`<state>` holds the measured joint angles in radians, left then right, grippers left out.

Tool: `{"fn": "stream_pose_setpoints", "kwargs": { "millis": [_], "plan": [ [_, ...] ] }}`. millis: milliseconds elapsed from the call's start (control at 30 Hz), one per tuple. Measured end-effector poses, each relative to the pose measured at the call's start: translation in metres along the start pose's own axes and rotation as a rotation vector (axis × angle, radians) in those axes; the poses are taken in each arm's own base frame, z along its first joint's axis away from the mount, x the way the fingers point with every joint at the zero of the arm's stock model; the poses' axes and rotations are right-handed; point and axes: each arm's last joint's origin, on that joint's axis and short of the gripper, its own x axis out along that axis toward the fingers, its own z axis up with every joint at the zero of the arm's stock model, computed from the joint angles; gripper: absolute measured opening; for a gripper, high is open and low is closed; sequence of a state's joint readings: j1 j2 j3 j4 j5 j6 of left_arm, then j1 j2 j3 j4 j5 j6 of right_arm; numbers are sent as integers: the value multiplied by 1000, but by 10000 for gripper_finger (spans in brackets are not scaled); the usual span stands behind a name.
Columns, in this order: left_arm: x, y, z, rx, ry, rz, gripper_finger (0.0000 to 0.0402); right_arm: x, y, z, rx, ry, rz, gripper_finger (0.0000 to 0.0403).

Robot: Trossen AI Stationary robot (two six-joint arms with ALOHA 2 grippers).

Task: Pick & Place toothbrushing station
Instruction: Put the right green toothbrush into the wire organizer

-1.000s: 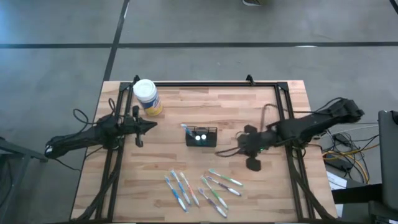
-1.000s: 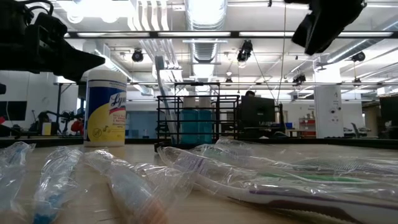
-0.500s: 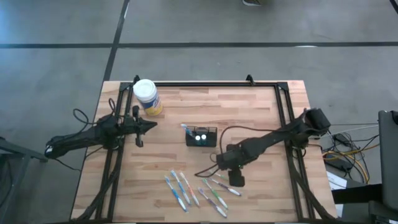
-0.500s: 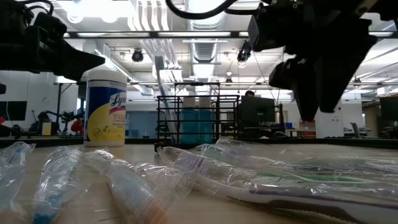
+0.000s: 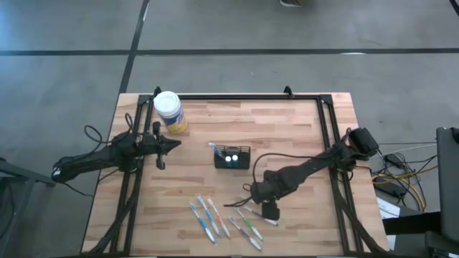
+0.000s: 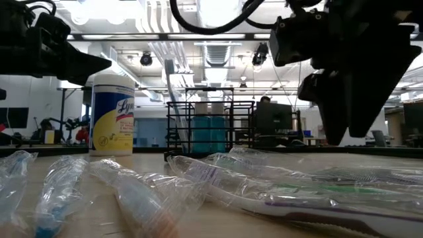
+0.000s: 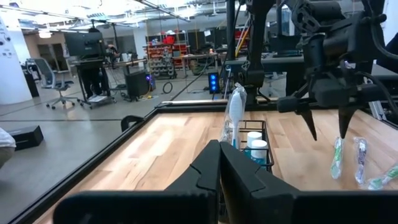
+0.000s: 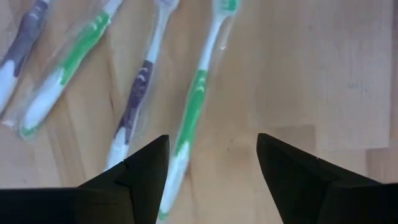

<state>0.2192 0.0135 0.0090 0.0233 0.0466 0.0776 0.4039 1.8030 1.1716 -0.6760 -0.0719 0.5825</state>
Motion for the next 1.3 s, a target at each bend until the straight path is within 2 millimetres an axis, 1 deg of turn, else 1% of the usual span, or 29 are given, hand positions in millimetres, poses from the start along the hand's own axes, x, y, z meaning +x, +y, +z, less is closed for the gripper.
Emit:
{"fn": "stream_pose_setpoints", "kwargs": {
  "millis": [133, 367, 467, 667, 900, 967, 1033, 1300],
  "plan": [
    [0, 0, 0, -5, 1, 0, 9, 4, 8, -7, 17, -37, -28, 235],
    [0, 0, 0, -4, 1, 1, 13, 5, 18, -9, 28, -115, -49, 226],
    [0, 0, 0, -3, 1, 1, 13, 10, 21, -12, 54, -105, -56, 224],
    [0, 0, 0, 1, 1, 2, 8, 32, 21, -15, 75, -53, -98, 223],
    [0, 0, 0, 4, 0, 3, 13, 36, 20, -16, 46, -42, -107, 219],
    [0, 0, 0, 4, 0, 2, 12, 36, 19, -16, 34, -40, -109, 207],
    [0, 0, 0, 4, 0, 2, 10, 36, 19, -17, 27, -37, -111, 186],
    [0, 0, 0, 4, -1, 3, 13, 36, 15, -16, 2, -26, -117, 73]
  ]
}}
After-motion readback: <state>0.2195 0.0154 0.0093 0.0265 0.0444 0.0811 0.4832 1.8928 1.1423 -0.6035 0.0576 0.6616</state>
